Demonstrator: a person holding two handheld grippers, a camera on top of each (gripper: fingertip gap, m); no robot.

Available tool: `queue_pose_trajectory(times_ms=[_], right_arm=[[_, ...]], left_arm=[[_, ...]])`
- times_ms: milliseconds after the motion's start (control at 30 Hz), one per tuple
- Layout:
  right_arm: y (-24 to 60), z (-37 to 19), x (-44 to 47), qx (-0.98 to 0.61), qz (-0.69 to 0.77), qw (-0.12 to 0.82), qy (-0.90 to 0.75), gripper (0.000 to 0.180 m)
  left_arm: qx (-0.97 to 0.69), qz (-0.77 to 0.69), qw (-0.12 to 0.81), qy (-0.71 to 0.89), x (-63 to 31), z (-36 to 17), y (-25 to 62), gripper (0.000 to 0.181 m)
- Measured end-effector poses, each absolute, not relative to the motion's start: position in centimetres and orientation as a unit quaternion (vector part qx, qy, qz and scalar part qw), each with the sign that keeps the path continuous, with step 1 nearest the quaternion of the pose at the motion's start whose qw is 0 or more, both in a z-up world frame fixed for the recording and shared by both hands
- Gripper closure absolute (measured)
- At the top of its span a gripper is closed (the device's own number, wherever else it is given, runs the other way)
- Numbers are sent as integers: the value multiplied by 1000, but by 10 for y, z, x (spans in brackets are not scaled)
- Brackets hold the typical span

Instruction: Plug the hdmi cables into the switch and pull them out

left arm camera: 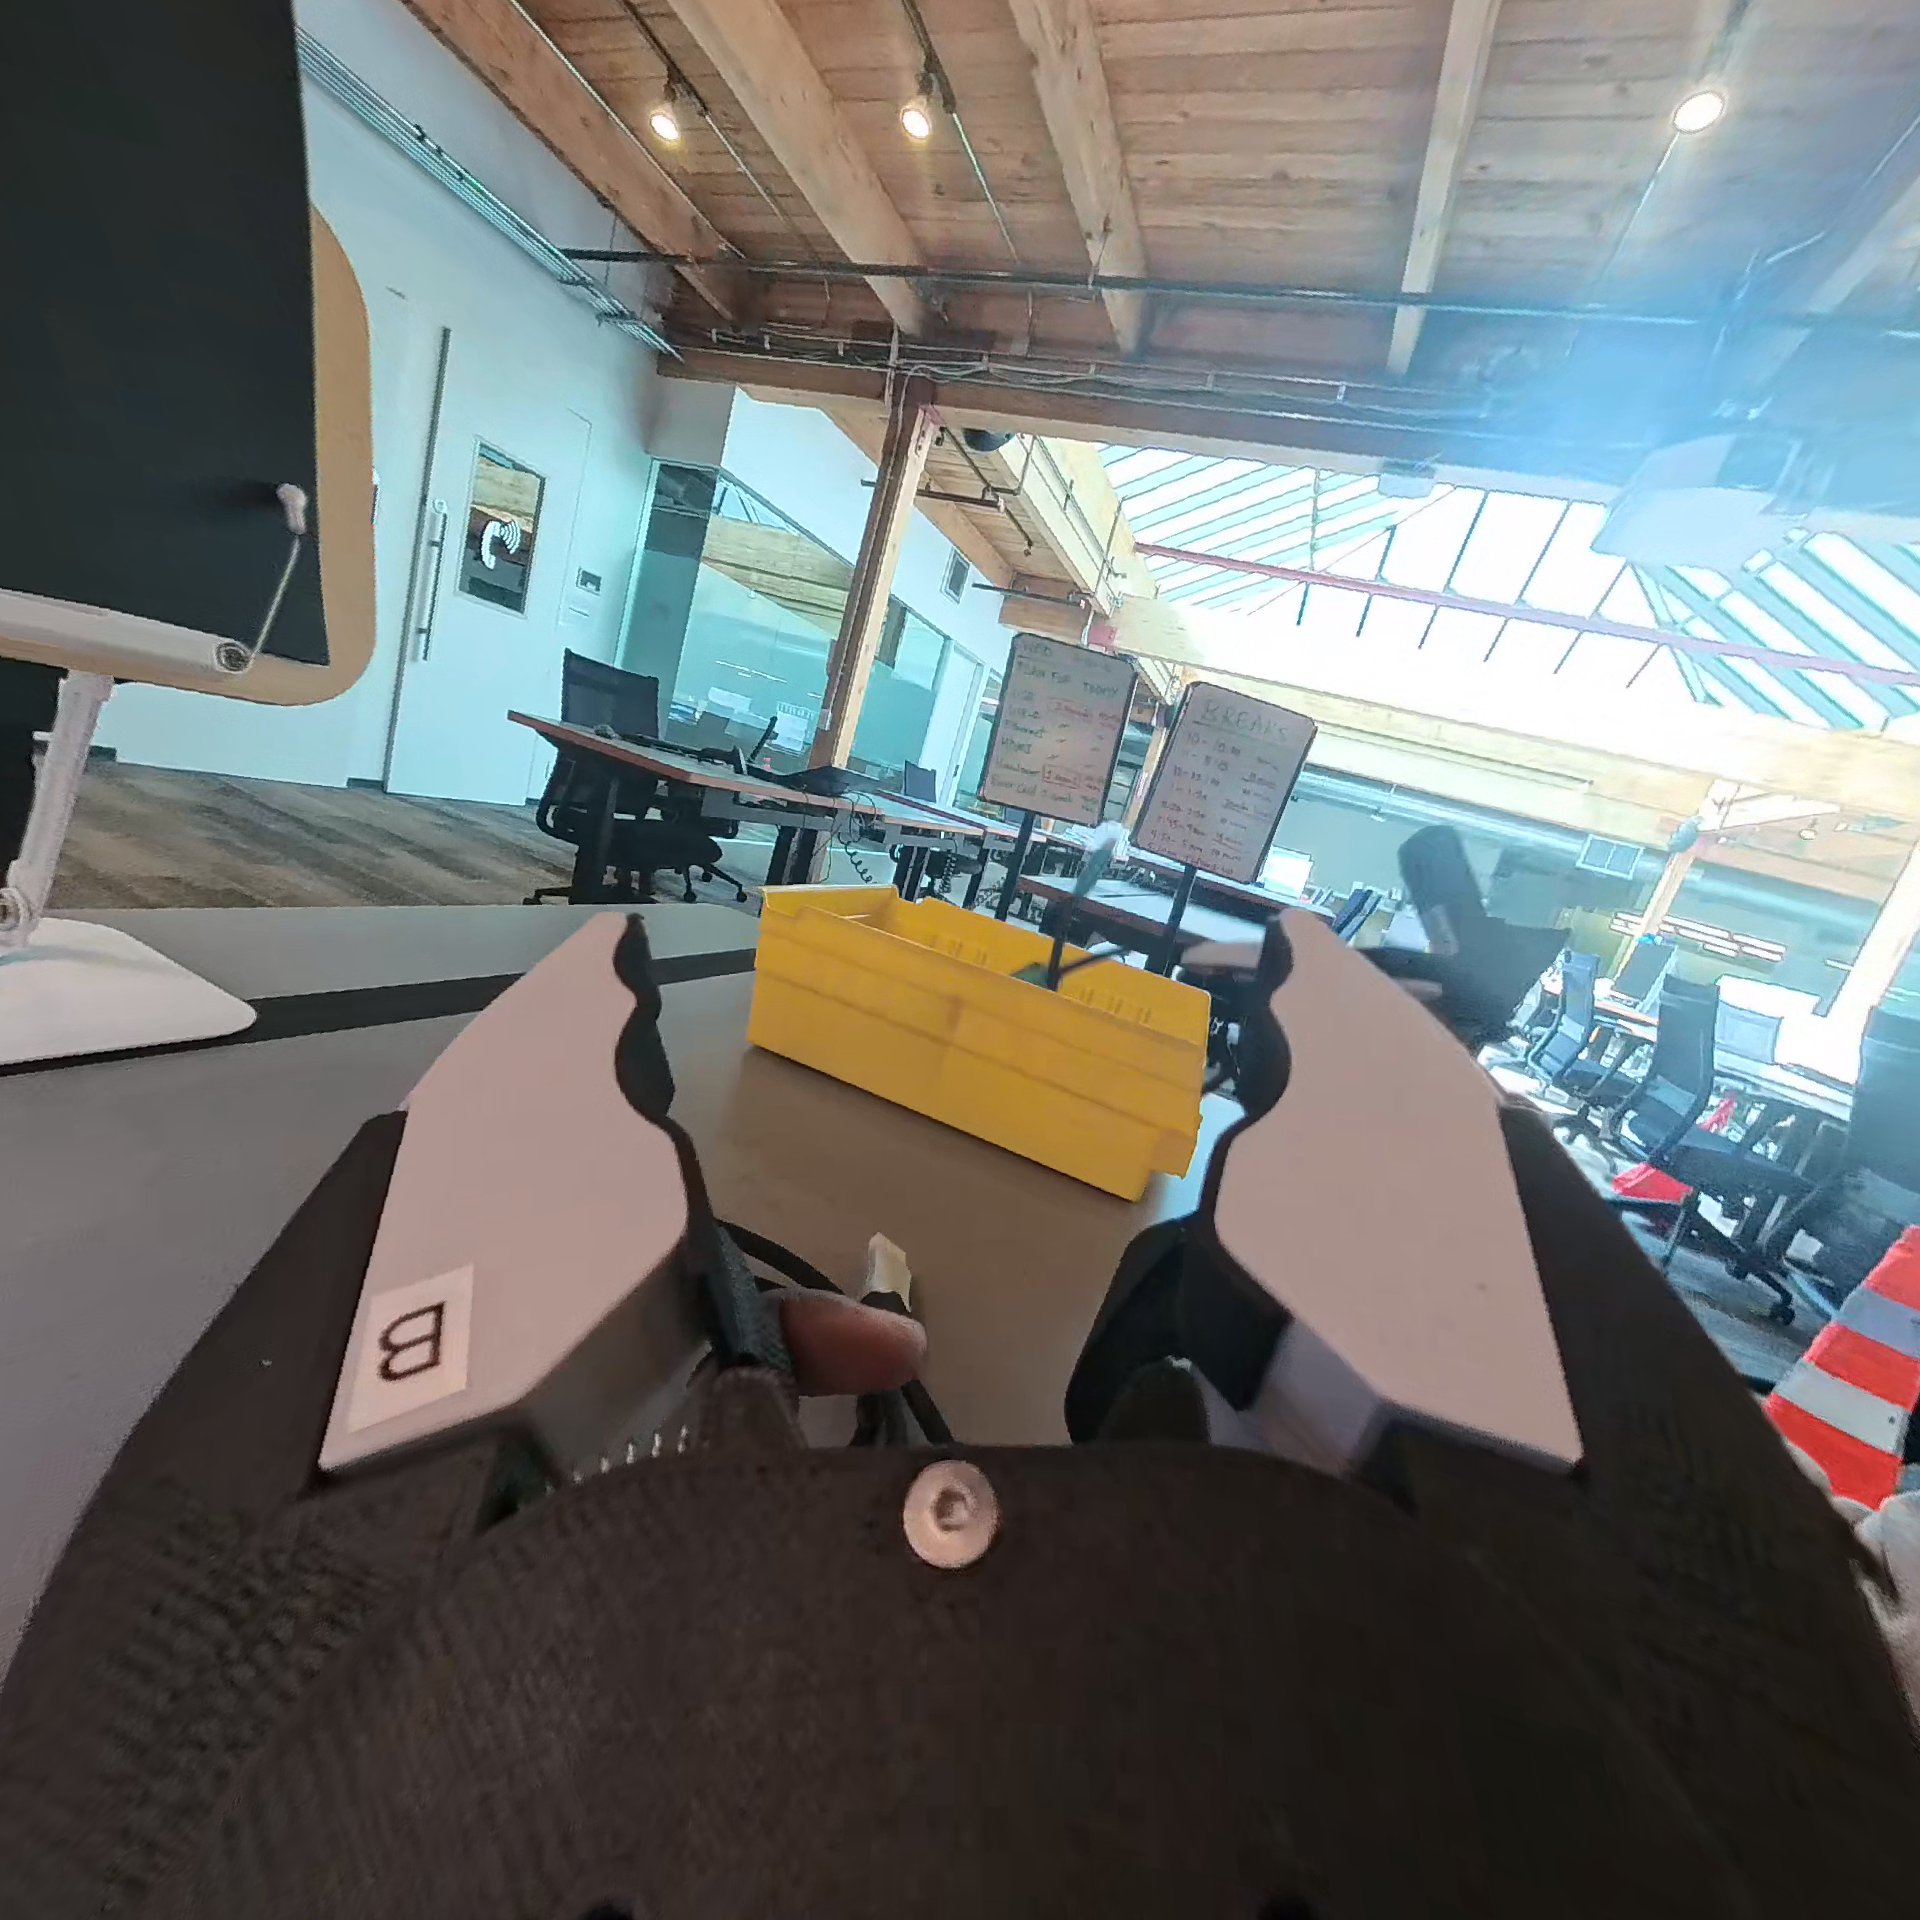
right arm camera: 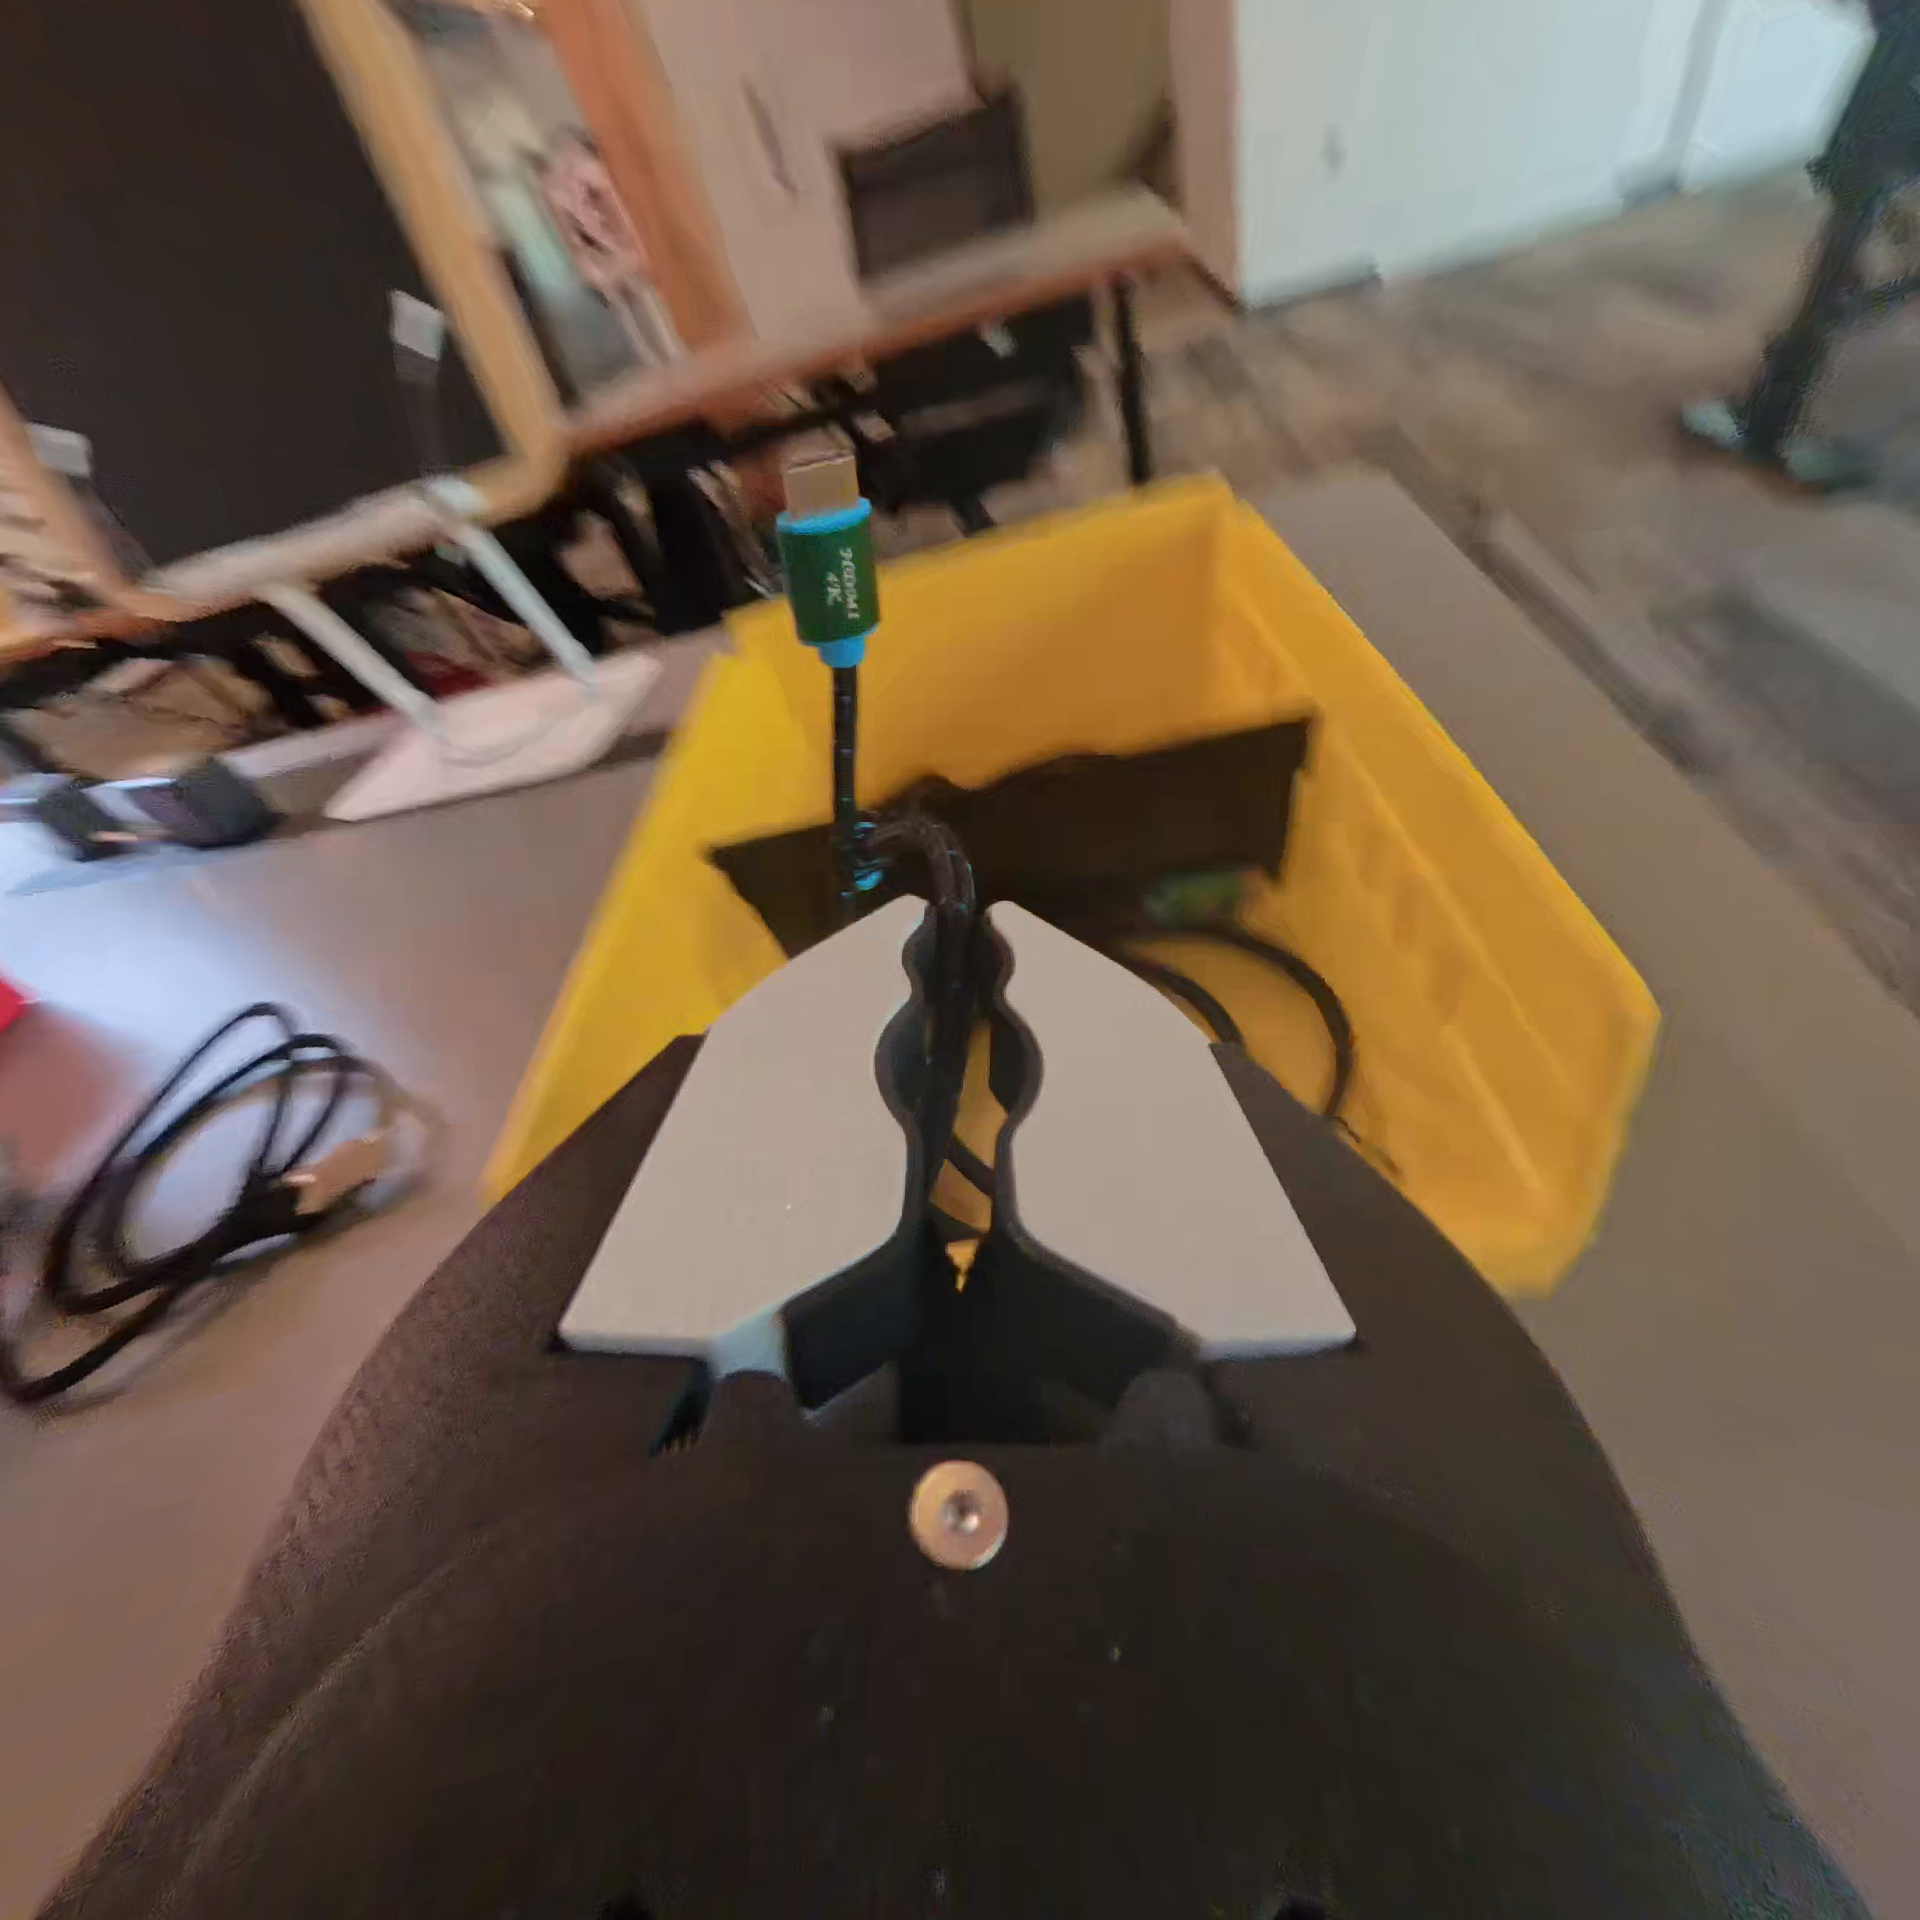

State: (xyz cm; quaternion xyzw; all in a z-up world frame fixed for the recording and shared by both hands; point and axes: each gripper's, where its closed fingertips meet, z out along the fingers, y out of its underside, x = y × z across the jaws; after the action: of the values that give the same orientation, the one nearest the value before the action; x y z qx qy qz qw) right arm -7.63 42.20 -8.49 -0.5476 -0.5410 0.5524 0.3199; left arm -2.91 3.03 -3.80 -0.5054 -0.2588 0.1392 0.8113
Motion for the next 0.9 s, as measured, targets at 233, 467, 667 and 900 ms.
queue_pose_trajectory(times_ms=[233,467,667,900], right_arm=[[472,-140,-88,-652,342,382,-558,169],[453,-164,-98,-576,225,393,-680,171],[449,-149,-111,-509,217,468,-689,170],[462,-138,-69,-610,259,417,-622,157]], left_arm=[[-512,138,808,-258,-28,-39,32,76],[-513,142,807,-254,-27,-39,33,77],[-516,148,806,-248,-26,-38,34,79],[-532,161,795,-243,-26,-42,37,80]])
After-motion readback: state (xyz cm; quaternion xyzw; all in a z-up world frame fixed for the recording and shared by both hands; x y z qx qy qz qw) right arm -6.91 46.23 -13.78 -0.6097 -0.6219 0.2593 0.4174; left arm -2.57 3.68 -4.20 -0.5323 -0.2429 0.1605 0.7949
